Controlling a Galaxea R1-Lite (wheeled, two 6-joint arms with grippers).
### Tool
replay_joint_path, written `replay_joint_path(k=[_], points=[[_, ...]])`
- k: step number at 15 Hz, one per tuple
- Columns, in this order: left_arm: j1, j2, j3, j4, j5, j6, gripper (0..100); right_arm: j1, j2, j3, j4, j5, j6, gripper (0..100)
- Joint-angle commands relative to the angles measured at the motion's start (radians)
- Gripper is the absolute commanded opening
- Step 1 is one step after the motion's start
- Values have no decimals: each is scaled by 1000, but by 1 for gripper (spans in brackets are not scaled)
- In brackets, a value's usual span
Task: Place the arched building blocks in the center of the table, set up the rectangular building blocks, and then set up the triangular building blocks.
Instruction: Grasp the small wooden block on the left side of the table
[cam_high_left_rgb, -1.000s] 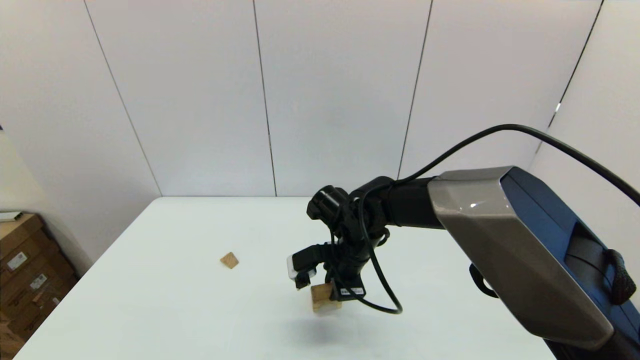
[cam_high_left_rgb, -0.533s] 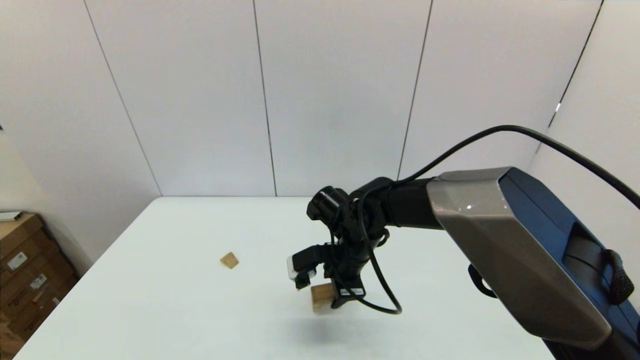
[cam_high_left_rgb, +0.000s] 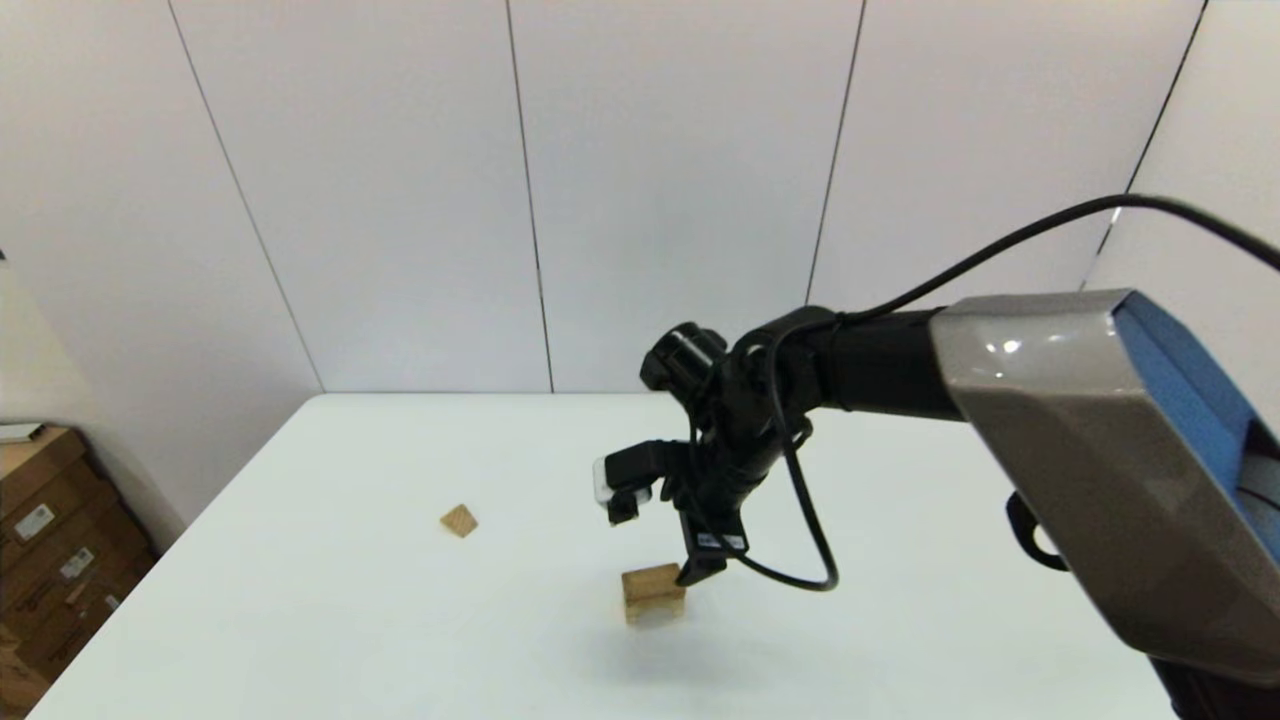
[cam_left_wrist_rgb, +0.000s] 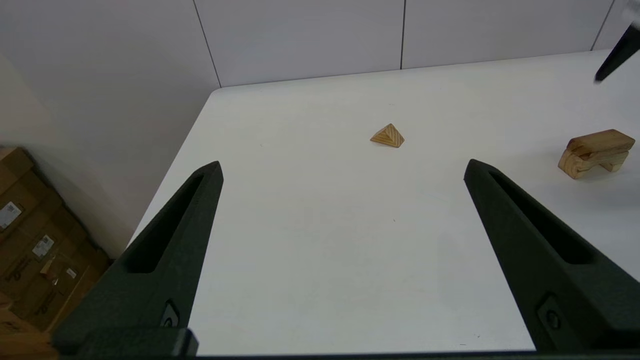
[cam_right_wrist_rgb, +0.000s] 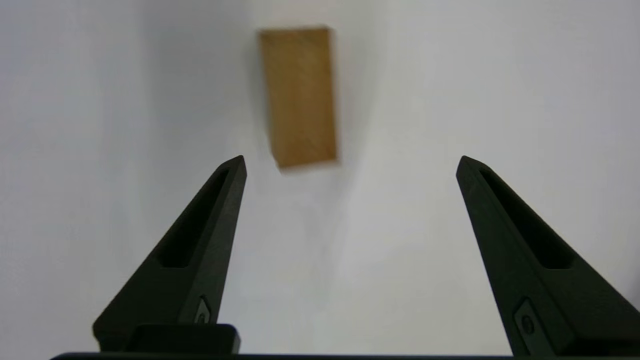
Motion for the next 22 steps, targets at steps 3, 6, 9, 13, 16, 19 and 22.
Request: replay_joint_path(k=[3,6,9,13,16,19,22], points=[[0,1,0,0,0,-1,100,-150,-372,95,110,4,62,100],[0,1,0,0,0,1,100,-239,-559,272,108,5,87,100],[0,1,0,0,0,1,100,-380,-748,454,108,10,108,100],[0,1,0,0,0,-1,100,-484,-978,658,105,12,111,100],[0,1,0,0,0,1,100,-604,-1193,832,102,7,110,100],[0,1,0,0,0,-1,100,-656,-1384,977,102,5,113,100],[0,1,0,0,0,1,100,-740,-1516,1031,102,24,145,100]])
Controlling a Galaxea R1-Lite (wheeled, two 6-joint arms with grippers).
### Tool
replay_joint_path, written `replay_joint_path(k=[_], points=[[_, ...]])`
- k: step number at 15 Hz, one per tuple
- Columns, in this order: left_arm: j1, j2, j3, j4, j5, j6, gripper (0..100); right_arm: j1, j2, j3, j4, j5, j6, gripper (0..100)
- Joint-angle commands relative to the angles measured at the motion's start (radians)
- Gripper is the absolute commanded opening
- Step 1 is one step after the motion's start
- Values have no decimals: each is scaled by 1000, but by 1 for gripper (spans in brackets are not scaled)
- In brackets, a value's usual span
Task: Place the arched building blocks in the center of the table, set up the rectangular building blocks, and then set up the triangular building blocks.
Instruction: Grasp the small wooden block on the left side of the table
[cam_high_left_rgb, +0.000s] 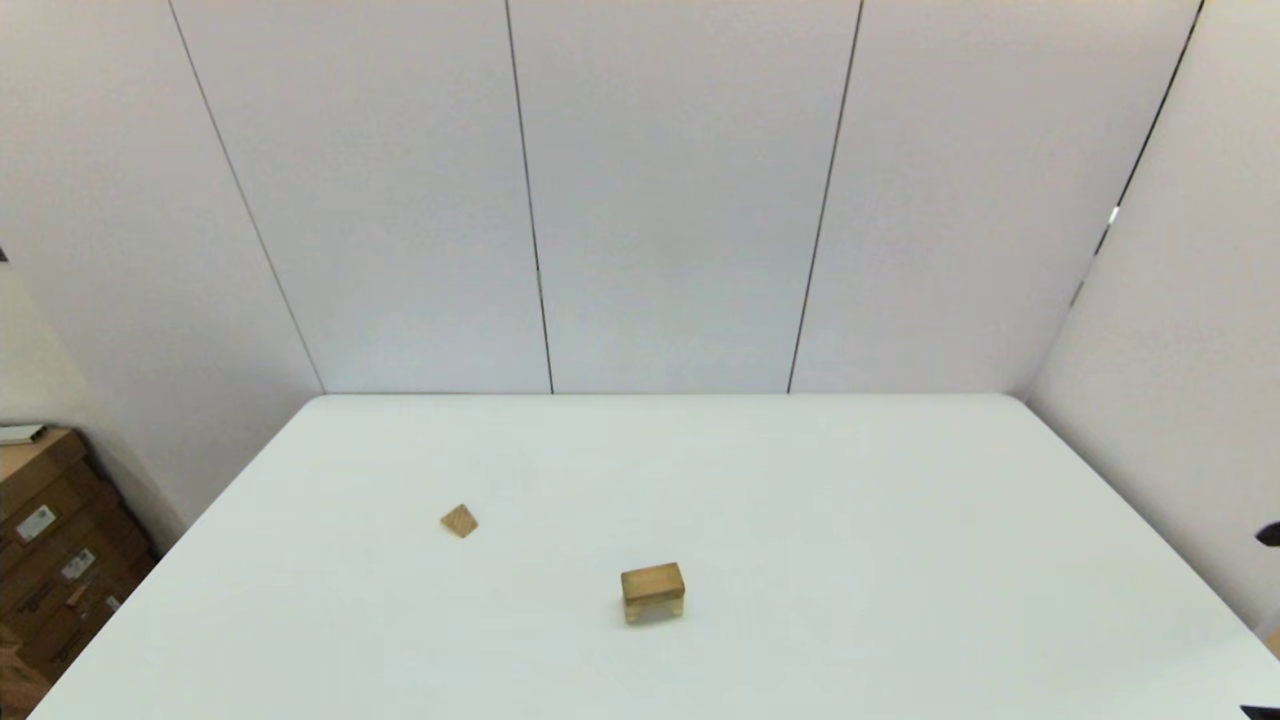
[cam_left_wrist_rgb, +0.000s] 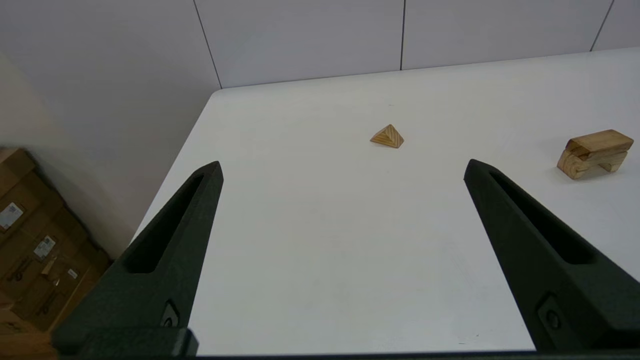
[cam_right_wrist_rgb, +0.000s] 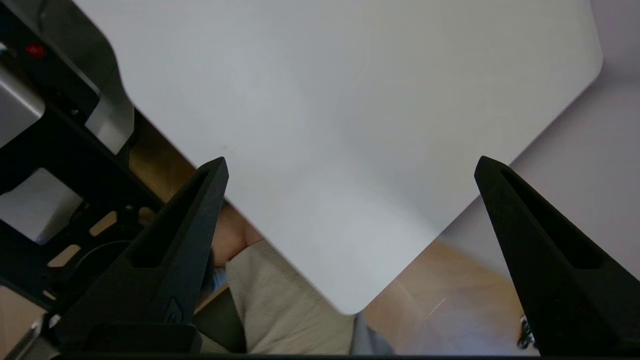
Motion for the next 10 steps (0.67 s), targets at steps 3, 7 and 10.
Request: replay_joint_path(k=[3,7,10], points=[[0,1,0,0,-1,0,100,-133,-334,150,0,25,155,100],[0,1,0,0,-1,1,100,-194,-450,273,-140,23,323,100],[0,1,0,0,-1,0,100,-206,-524,382,-305,20,460,100]])
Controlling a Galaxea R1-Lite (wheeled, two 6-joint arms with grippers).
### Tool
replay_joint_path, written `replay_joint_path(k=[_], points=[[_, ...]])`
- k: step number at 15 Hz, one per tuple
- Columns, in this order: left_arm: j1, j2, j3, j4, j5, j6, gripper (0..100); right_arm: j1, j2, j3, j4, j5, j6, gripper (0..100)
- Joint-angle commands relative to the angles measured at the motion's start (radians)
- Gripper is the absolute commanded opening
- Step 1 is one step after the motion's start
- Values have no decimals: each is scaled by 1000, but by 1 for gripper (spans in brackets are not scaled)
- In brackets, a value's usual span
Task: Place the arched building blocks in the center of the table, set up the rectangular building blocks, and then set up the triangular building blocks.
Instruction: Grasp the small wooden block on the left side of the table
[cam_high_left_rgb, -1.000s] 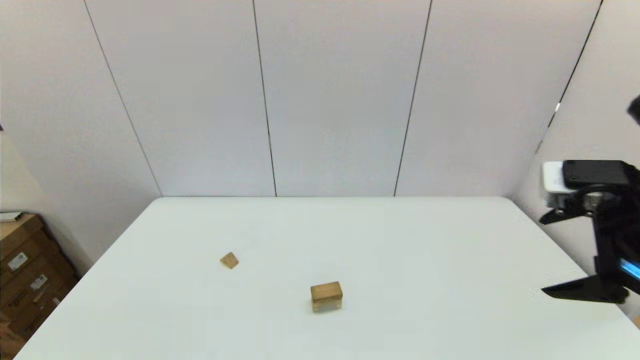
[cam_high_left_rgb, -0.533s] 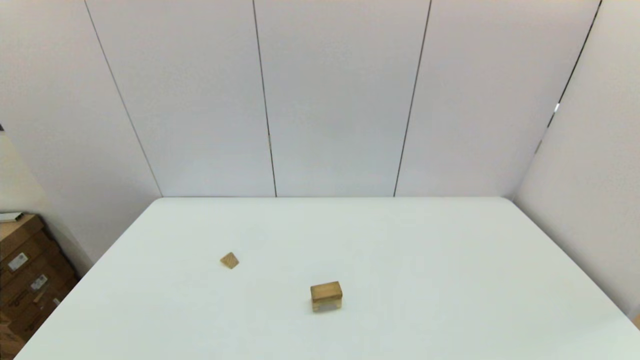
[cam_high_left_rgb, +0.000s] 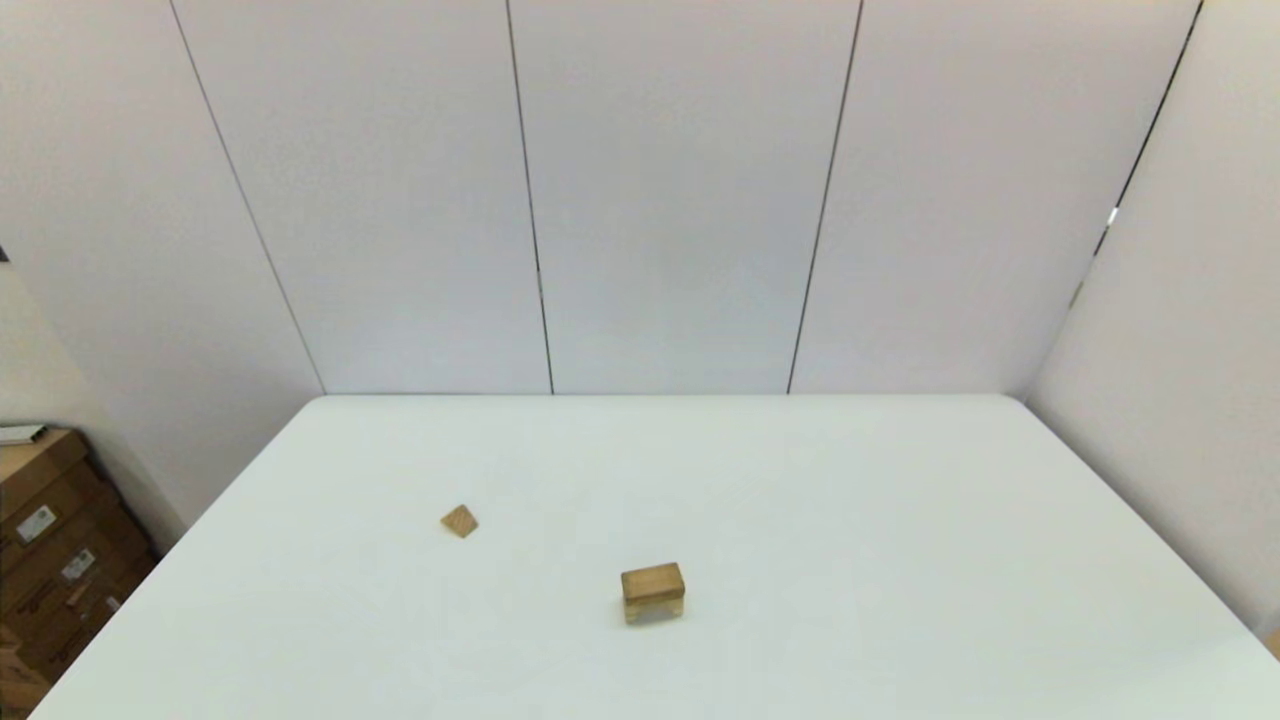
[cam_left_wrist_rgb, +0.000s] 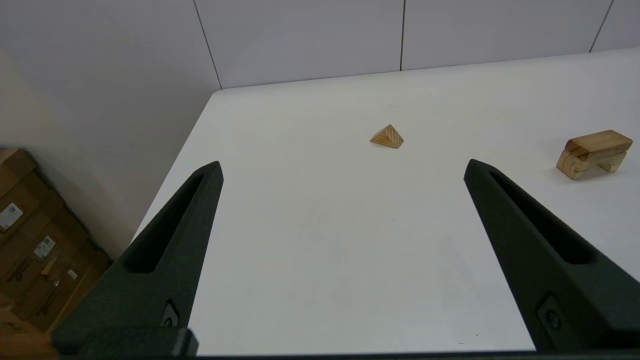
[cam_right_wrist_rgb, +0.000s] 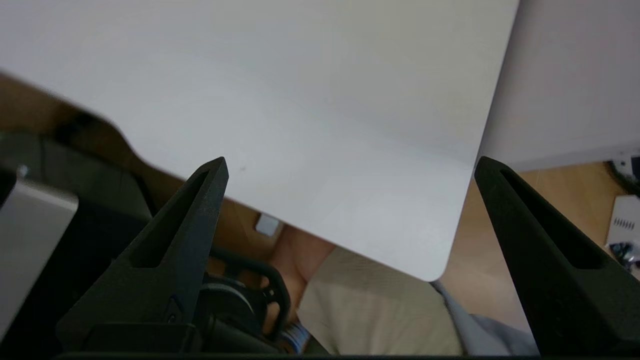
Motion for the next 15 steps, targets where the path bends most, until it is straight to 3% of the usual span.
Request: replay_joint_path(k=[1,6,12,15], points=[[0,1,0,0,-1,2,100,-27,-129,135,-203,-2,176,100],[0,1,0,0,-1,0,100,-28,-200,210,-447,-44,325,100],[0,1,0,0,-1,0,100,67,-318,265,-475,-52,325,100],[0,1,0,0,-1,0,100,81,-378,351,-558,-81,317,100]])
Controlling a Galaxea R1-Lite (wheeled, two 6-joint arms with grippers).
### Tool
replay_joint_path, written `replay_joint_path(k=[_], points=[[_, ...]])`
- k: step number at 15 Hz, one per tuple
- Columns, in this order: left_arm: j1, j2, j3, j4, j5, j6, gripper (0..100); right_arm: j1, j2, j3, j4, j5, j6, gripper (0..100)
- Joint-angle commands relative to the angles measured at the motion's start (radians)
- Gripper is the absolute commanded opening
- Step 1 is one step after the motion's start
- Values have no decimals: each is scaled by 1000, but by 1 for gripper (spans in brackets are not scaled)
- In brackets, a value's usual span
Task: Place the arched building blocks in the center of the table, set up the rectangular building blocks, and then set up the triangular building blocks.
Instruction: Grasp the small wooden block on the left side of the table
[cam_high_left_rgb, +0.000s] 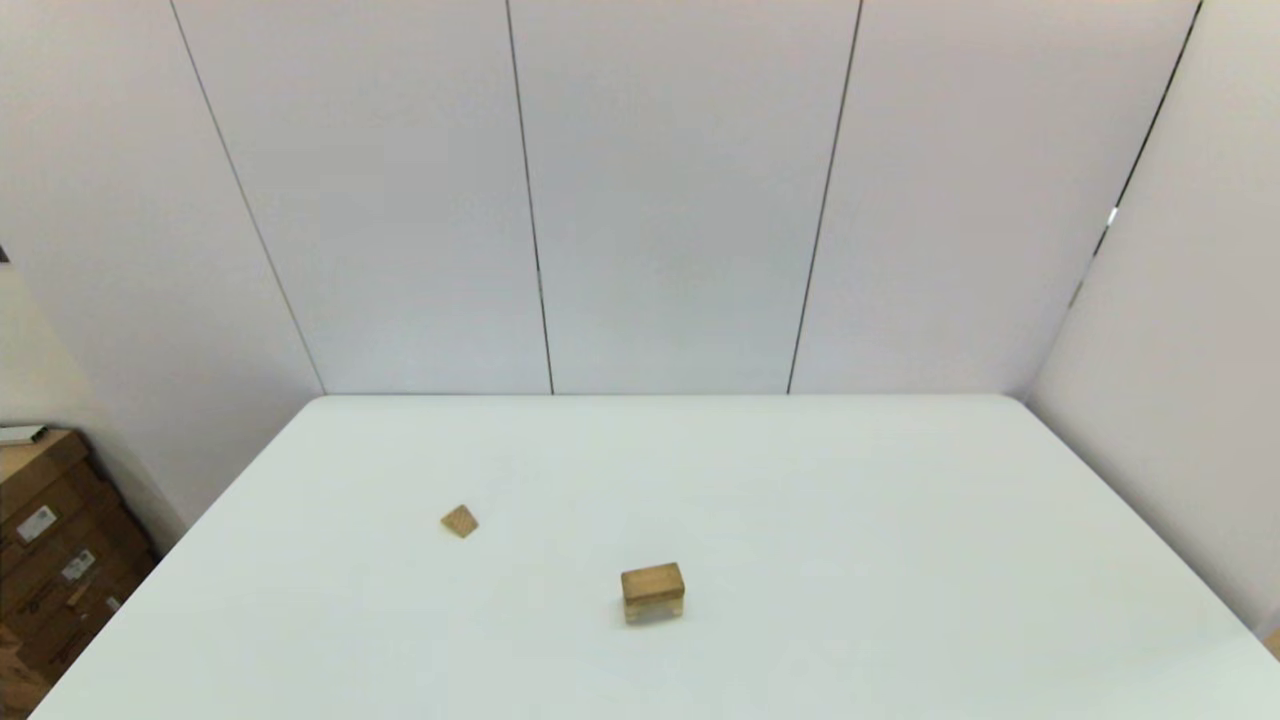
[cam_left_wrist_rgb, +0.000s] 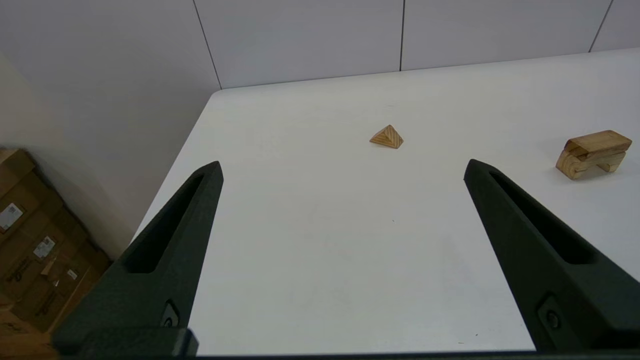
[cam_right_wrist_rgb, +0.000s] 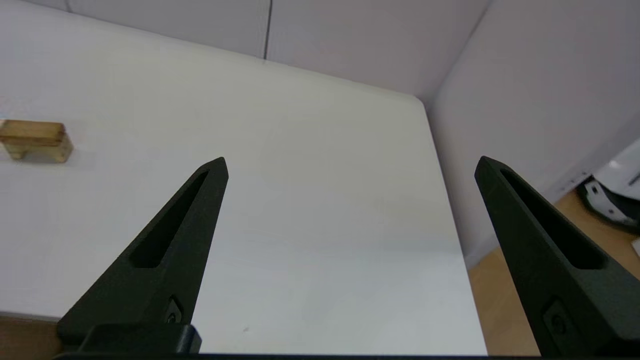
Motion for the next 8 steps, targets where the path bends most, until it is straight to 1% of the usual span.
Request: replay_joint_path(k=[1,3,6,8], points=[[0,1,0,0,0,1,100,19,-72,111,-111,-26,-10,100],[0,1,0,0,0,0,100,22,-74,136,-180,-26,4,100],[0,1,0,2,0,0,100,59,-75,157,-200,-32,2,100],[0,1,0,0,0,1,100,57,-89,185,-202,-35,2,100]])
